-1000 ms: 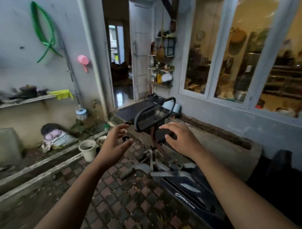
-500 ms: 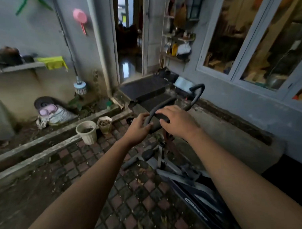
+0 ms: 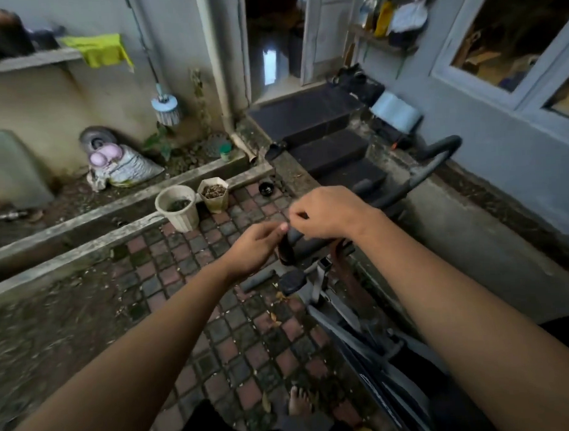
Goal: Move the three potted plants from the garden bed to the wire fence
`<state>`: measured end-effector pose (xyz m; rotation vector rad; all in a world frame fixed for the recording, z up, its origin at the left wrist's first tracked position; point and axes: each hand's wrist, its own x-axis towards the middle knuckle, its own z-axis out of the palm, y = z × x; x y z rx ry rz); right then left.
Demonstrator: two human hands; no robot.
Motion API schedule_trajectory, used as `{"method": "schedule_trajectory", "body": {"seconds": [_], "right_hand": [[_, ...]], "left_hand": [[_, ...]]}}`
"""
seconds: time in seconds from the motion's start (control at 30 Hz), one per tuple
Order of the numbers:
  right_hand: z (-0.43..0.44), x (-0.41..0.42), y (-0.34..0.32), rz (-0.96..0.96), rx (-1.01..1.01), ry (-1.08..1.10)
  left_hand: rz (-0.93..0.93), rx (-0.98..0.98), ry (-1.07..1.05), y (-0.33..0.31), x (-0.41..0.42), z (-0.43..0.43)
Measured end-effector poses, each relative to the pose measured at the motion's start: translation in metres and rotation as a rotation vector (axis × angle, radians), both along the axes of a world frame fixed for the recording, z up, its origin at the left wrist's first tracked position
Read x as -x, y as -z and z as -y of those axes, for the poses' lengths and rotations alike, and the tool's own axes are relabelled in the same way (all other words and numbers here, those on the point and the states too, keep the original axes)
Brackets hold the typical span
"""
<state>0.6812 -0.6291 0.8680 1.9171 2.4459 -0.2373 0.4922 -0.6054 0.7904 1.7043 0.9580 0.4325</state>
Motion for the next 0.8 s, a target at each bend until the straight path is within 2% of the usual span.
{"method": "schedule_trajectory", "body": {"seconds": [0.07, 0.17, 0.5, 0.6, 0.8], "right_hand": [[-0.022, 0.002, -0.005, 0.065, 0.089, -0.075], [-0.058, 0.011, -0.015, 0.101, 0.100, -0.155], [-0.248, 0.136, 0.006, 0.056, 0.028, -0.236], [-0.305, 0.184, 0.032, -0.017, 0.041, -0.171], [-0.390, 0.242, 0.103, -0.361, 0.052, 0.120]], "left_hand": [[-0.038, 0.027, 0.020, -0.002, 0.005, -0.013], [-0.026, 0.043, -0.040, -0.001, 0.026, -0.036], [0.010, -0.005, -0.514, 0.017, 0.209, -0.191], [-0.020, -0.007, -0.569, 0.029, 0.261, -0.244], [-0.159, 0.010, -0.533, 0.058, 0.317, -0.350]]}}
